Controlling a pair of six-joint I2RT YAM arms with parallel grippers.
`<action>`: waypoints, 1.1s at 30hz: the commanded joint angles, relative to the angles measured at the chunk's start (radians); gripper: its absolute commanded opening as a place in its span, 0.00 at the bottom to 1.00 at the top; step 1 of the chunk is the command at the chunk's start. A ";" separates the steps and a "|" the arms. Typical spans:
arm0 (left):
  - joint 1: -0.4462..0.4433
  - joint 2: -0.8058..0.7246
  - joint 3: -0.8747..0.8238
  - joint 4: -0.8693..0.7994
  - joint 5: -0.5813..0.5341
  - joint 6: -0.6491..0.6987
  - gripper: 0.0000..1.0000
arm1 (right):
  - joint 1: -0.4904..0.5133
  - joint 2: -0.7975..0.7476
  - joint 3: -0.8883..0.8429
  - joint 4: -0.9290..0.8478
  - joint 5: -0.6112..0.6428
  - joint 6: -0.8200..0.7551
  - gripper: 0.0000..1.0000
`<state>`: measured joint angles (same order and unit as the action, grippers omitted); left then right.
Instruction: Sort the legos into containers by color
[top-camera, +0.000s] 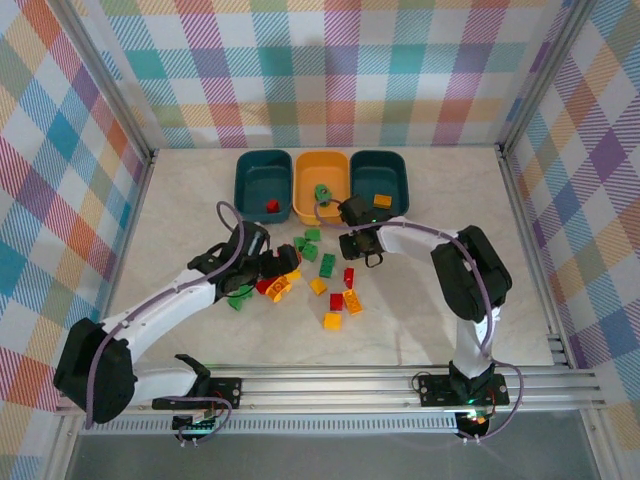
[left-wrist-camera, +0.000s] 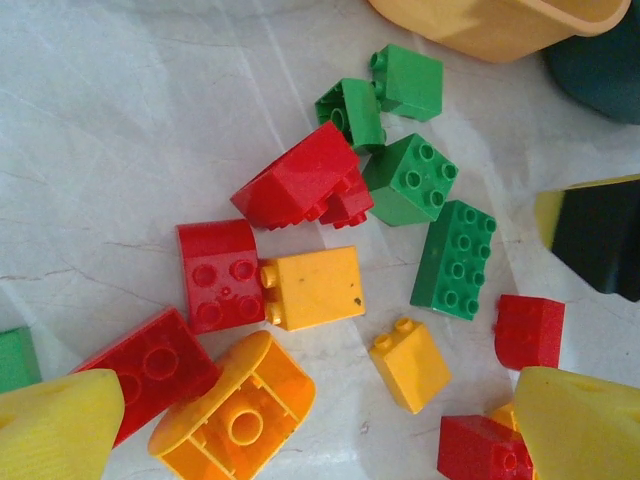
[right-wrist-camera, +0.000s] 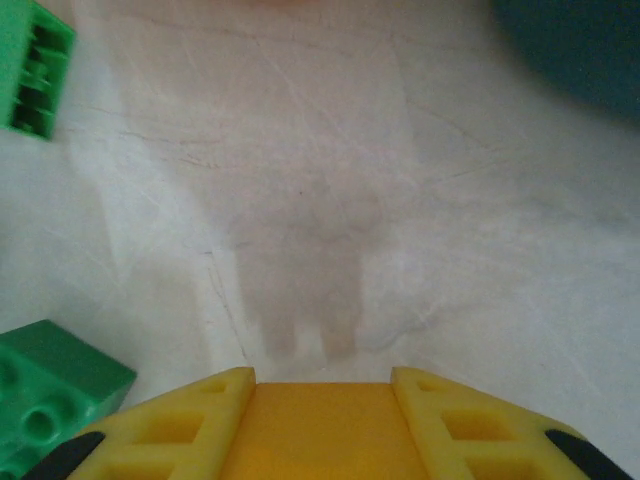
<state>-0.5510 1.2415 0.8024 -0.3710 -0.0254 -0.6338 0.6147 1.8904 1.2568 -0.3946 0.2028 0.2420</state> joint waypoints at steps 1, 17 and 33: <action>0.011 0.050 0.073 -0.036 -0.020 0.032 1.00 | -0.044 -0.073 0.116 0.000 0.024 -0.042 0.25; 0.021 0.372 0.303 -0.104 -0.192 0.203 0.87 | -0.328 0.292 0.611 -0.105 -0.148 0.068 0.56; 0.025 0.499 0.293 0.002 -0.210 0.327 0.48 | -0.314 -0.317 -0.004 0.068 -0.201 0.108 0.60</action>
<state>-0.5396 1.7126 1.0935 -0.3965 -0.2123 -0.3347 0.2977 1.6291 1.3186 -0.3656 0.0227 0.3256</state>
